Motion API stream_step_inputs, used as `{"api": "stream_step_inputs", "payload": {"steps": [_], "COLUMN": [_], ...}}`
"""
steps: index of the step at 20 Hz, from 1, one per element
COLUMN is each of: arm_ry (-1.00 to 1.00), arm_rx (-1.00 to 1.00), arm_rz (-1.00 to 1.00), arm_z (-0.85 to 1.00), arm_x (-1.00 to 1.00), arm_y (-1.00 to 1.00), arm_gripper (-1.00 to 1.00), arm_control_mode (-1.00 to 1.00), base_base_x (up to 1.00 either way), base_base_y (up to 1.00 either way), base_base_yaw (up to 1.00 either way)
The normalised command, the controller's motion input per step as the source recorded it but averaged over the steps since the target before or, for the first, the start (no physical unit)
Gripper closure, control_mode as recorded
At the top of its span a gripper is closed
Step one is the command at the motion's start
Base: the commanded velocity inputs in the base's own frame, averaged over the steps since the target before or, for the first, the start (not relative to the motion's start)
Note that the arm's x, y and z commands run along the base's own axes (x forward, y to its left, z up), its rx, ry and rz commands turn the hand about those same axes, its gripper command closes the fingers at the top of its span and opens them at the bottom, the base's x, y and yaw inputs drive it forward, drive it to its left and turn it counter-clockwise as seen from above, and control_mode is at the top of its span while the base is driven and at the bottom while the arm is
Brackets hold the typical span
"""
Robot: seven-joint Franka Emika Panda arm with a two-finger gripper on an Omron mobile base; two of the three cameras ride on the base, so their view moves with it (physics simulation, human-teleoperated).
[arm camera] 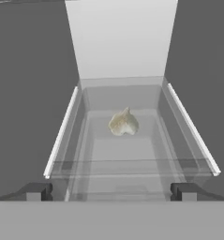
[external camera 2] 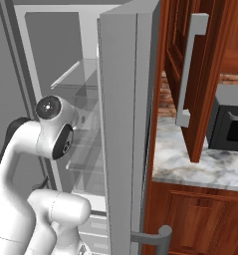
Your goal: Retrieve the bottle and the shaker from the cabinet and place them next to the mixing bowl on the counter. Then add garlic from the fridge to the mixing bowl.
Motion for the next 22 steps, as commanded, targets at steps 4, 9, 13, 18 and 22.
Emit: {"api": "stream_step_inputs", "payload": {"steps": [4, 9, 13, 18, 22], "arm_ry": [0.00, 0.02, 0.02, 0.01, 0.04], "arm_rx": [0.00, 0.00, 0.00, 0.00, 0.00], "arm_rz": [-0.04, -0.03, 0.00, 0.00, 0.00], "arm_z": [-0.04, -0.15, -0.33, -0.39, -0.18], "arm_x": [0.27, 0.21, 0.30, 0.35, 0.31], "arm_y": [-0.02, -0.02, -0.01, -0.03, -0.01], "arm_gripper": [-1.00, -1.00, -1.00, -1.00, -1.00], "arm_control_mode": [-1.00, -1.00, -1.00, -1.00, -1.00], "base_base_x": [0.00, 0.00, 0.00, 0.00, 0.00], "base_base_y": [0.00, 0.00, 0.00, 0.00, 0.00], "base_base_yaw": [0.00, 0.00, 0.00, 0.00, 0.00]}}
